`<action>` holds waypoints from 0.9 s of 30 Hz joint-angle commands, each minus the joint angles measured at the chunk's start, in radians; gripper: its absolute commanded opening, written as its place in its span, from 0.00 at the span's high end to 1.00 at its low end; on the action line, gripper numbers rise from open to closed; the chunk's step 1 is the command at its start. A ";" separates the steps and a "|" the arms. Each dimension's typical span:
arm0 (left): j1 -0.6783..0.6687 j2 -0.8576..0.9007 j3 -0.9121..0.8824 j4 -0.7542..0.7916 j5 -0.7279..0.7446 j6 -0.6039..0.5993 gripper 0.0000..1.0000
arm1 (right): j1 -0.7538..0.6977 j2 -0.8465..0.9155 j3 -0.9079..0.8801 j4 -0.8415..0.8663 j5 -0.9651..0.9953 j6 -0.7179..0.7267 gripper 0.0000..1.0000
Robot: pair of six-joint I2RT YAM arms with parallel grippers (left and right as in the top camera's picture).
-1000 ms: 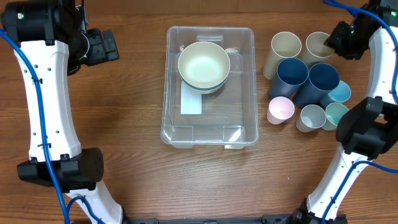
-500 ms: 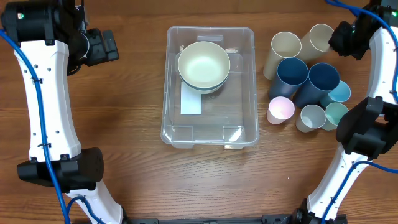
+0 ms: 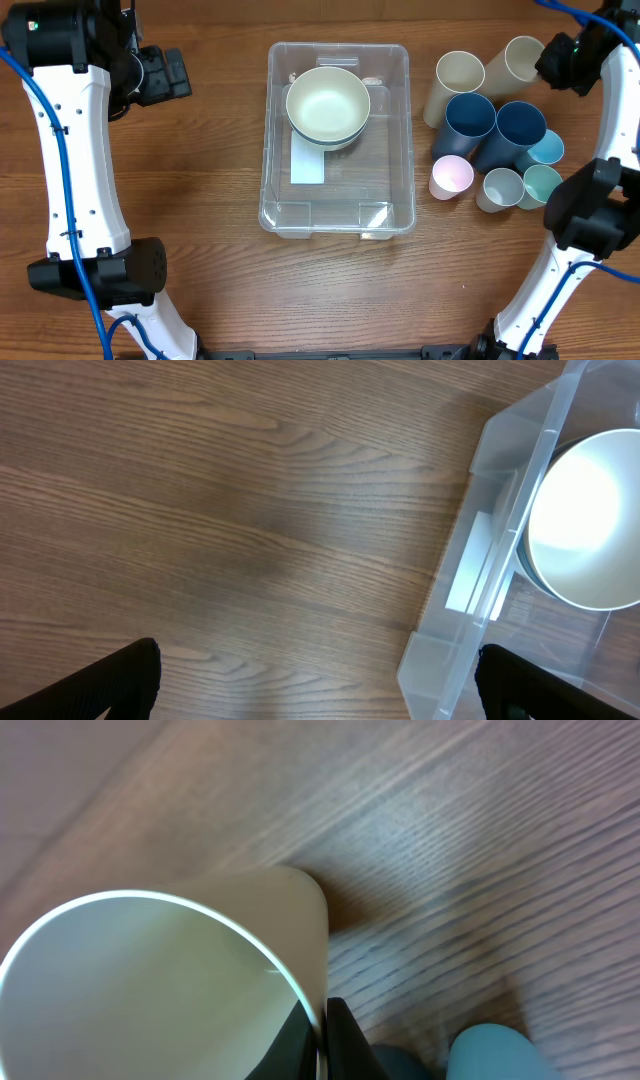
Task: Pack container
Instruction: 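Lift the cream cup and lower it into the bin's right side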
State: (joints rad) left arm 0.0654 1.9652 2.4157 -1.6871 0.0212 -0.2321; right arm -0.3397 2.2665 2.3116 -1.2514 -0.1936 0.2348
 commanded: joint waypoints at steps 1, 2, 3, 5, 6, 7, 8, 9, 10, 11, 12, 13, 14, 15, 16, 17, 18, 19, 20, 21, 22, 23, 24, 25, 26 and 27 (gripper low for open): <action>-0.002 -0.004 0.008 -0.002 -0.006 0.019 0.00 | 0.011 -0.198 0.070 0.000 -0.010 0.006 0.96; -0.002 -0.004 0.008 -0.002 -0.006 0.019 0.00 | 0.016 -0.225 0.072 -0.005 -0.010 0.006 0.96; -0.002 -0.004 0.008 -0.002 -0.006 0.019 0.00 | 0.021 -0.254 0.072 -0.010 -0.010 0.006 0.96; -0.002 -0.004 0.008 -0.002 -0.006 0.019 0.00 | 0.034 -0.310 0.072 -0.031 -0.010 0.006 0.96; -0.002 -0.004 0.008 -0.002 -0.006 0.019 0.00 | 0.041 -0.333 0.072 -0.046 -0.010 0.006 0.96; -0.002 -0.004 0.008 -0.002 -0.006 0.019 0.00 | 0.054 -0.361 0.072 -0.070 -0.010 0.005 0.96; -0.002 -0.004 0.008 -0.002 -0.006 0.019 0.00 | 0.066 -0.382 0.072 -0.092 -0.011 0.006 0.96; -0.002 -0.004 0.008 -0.002 -0.006 0.019 0.00 | 0.079 -0.401 0.072 -0.114 -0.010 0.005 0.96; -0.002 -0.004 0.008 -0.002 -0.006 0.019 0.00 | 0.093 -0.418 0.072 -0.138 -0.010 0.005 0.96; -0.002 -0.004 0.008 -0.002 -0.006 0.019 0.00 | 0.109 -0.433 0.072 -0.161 -0.010 0.005 0.96; -0.002 -0.004 0.008 -0.002 -0.006 0.019 0.00 | 0.131 -0.451 0.072 -0.191 -0.010 0.005 0.96; -0.002 -0.004 0.008 -0.002 -0.006 0.019 0.00 | 0.145 -0.459 0.072 -0.207 -0.010 0.005 0.96; -0.002 -0.004 0.008 -0.002 -0.006 0.019 0.00 | 0.169 -0.470 0.072 -0.235 -0.010 0.005 0.96; -0.002 -0.004 0.008 -0.002 -0.006 0.019 0.00 | 0.209 -0.479 0.072 -0.279 -0.010 0.001 0.96; -0.002 -0.004 0.008 -0.002 -0.006 0.019 0.00 | 0.229 -0.479 0.072 -0.304 -0.010 0.001 0.96; -0.002 -0.004 0.008 -0.002 -0.006 0.019 0.00 | 0.248 -0.479 0.072 -0.328 -0.010 0.000 0.96; -0.002 -0.004 0.008 -0.002 -0.006 0.019 0.00 | 0.270 -0.478 0.072 -0.355 -0.009 -0.010 0.96; -0.002 -0.004 0.008 -0.002 -0.006 0.019 0.00 | 0.288 -0.478 0.072 -0.375 -0.009 -0.029 0.96; -0.002 -0.004 0.008 -0.002 -0.006 0.019 0.00 | 0.312 -0.477 0.072 -0.391 -0.009 -0.045 0.96; -0.002 -0.004 0.008 -0.002 -0.006 0.019 0.00 | 0.332 -0.477 0.072 -0.399 -0.009 -0.057 0.96; -0.002 -0.004 0.008 -0.002 -0.006 0.019 0.00 | 0.345 -0.477 0.072 -0.404 -0.009 -0.064 0.96; -0.002 -0.004 0.008 -0.002 -0.006 0.019 0.00 | 0.362 -0.477 0.072 -0.410 -0.009 -0.071 0.96; -0.002 -0.004 0.008 -0.002 -0.006 0.019 0.00 | 0.382 -0.477 0.072 -0.417 -0.009 -0.080 0.96; -0.002 -0.004 0.008 -0.002 -0.006 0.019 0.00 | 0.393 -0.477 0.072 -0.421 -0.006 -0.082 0.96; -0.002 -0.004 0.008 -0.002 -0.006 0.019 0.00 | 0.410 -0.477 0.072 -0.430 0.002 -0.082 0.96; -0.002 -0.004 0.008 -0.002 -0.006 0.019 0.00 | 0.426 -0.477 0.072 -0.439 0.013 -0.082 0.96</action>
State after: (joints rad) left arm 0.0654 1.9652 2.4157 -1.6871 0.0212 -0.2321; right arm 0.0437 1.7962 2.3764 -1.6783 -0.2024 0.1799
